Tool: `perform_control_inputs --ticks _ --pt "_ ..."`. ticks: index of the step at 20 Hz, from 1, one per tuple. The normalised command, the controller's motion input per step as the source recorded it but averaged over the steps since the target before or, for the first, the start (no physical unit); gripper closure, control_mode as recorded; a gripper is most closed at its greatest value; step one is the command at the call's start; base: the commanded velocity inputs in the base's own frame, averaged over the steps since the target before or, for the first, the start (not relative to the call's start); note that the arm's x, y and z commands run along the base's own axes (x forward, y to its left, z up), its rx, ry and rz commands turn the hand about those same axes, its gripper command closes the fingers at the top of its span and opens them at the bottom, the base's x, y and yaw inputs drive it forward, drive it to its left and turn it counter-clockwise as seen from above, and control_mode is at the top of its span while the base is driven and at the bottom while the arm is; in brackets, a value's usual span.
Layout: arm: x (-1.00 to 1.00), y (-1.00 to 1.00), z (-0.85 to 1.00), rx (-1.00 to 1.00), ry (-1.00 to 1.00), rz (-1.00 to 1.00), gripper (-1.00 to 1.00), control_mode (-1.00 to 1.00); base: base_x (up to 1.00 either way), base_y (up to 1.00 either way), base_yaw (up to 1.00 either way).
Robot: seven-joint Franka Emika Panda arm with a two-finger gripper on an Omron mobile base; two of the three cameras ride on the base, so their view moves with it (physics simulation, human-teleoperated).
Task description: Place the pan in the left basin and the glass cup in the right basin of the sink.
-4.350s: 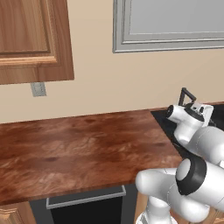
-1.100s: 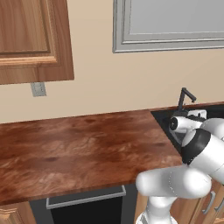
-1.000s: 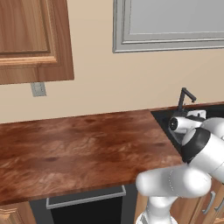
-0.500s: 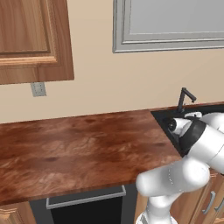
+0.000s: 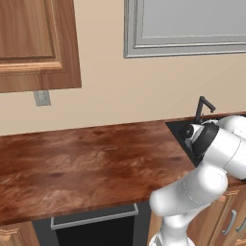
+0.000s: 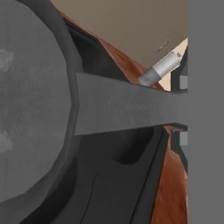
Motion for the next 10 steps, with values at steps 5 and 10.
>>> perform_control_inputs --ticks 5,10 --pt "0.07 0.04 -0.14 -0.01 0.12 0.03 1.0 -1.0 0.0 0.0 0.0" --pt "0.01 0.05 -0.17 -0.02 0.08 0.01 1.0 -1.0 0.0 0.0 0.0"
